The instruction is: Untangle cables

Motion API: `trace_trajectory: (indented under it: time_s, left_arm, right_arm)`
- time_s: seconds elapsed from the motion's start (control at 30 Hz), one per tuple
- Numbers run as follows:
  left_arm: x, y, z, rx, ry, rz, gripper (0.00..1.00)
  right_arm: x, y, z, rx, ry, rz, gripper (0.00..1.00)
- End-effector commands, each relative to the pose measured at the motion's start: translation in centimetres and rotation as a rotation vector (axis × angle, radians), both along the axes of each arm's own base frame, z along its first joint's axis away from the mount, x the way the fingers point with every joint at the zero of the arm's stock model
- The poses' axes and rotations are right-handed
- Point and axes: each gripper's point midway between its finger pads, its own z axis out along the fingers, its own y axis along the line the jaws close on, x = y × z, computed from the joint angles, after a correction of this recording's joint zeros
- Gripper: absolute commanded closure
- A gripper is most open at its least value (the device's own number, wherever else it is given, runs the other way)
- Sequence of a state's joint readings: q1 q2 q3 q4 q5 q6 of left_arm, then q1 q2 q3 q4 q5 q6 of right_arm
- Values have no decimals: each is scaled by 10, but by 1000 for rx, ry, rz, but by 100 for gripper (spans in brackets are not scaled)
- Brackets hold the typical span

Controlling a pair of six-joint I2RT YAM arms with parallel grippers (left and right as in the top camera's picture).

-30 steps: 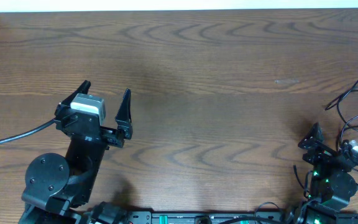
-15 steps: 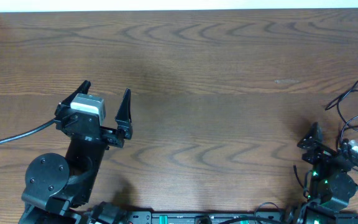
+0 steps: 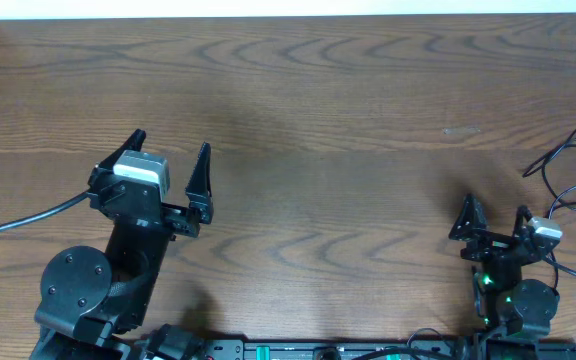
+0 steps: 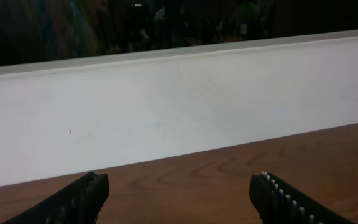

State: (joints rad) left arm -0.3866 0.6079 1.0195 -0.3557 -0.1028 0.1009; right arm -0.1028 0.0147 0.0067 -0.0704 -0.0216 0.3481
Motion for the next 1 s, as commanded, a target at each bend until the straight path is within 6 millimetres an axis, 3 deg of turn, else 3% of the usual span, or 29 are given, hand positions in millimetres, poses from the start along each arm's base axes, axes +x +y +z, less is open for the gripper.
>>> trace_trajectory:
  time_s: [0.0,0.23,0.77,0.87,0.97]
  left_arm:
    - [-2,1,8,-16,-16,-3,22]
    - [-2,1,8,-16,-16,-3,22]
    - [1,0,6,-13,-7,-3,22]
    - [8,-3,-3,-1,22,-3,23]
    - [28,-11,-26,46,80,-3,23]
  right_arm:
    - [0,13,1,-13,-3,49,1]
    - [0,42,0,-13,-4,171,1]
    - [-1,45,1,-13,-4,182,1]
    - [-1,45,0,-13,-4,182,1]
    - [-1,45,1,-13,-4,183,1]
